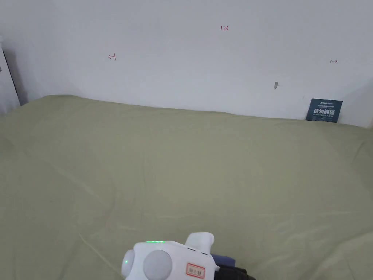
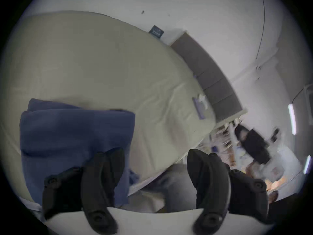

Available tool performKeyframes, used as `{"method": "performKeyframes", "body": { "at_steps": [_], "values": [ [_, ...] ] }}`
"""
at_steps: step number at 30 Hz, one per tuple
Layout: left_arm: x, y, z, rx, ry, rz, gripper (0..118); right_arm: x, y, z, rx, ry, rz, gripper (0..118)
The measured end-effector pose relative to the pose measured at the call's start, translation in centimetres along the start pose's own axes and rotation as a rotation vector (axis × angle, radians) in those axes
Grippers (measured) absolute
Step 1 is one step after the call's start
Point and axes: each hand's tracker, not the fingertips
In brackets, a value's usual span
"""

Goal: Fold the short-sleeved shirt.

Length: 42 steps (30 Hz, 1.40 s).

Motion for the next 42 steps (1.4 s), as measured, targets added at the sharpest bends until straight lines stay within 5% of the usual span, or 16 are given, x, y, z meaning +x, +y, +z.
{"method": "performKeyframes", "body": {
  "at_steps": [6, 9, 12, 21, 30, 32, 36, 42],
  "values": [
    [-3.6, 0.4, 6.9, 0.229, 0.102, 0.1, 82, 0.1, -0.1, 0.1, 0.003, 0.004, 0.0, 0],
    [-6.6, -0.8, 6.7, 0.196, 0.05, 0.196, 73, 0.1, -0.2, 0.0, 0.011, 0.016, -0.017, 0],
    [-6.9, -2.4, 3.9, 0.16, 0.089, 0.197, 11, -0.2, -0.1, 0.1, 0.02, 0.019, -0.017, 0],
    [-5.2, -5.4, -6.9, 0.078, -0.018, 0.22, 10, -1.0, 0.0, 0.9, 0.029, 0.042, -0.004, 0],
    [-1.8, -4.4, -2.9, 0.085, -0.145, 0.116, 10, -2.0, 0.2, -2.1, -0.003, 0.096, -0.037, 0],
    [-2.3, -3.3, 1.7, 0.132, -0.13, 0.107, 10, -2.2, 0.6, -3.3, 0.021, 0.157, -0.066, 0],
    [-6.3, -1.6, 11.1, 0.275, 0.206, 0.095, 10, -3.3, 1.0, -8.2, 0.021, 0.429, -0.114, 0],
    [-13.7, -3.1, 15.7, 0.244, 0.291, 0.28, 10, -8.5, -2.0, -21.2, -0.276, 0.953, -0.38, 0]
  ]
}}
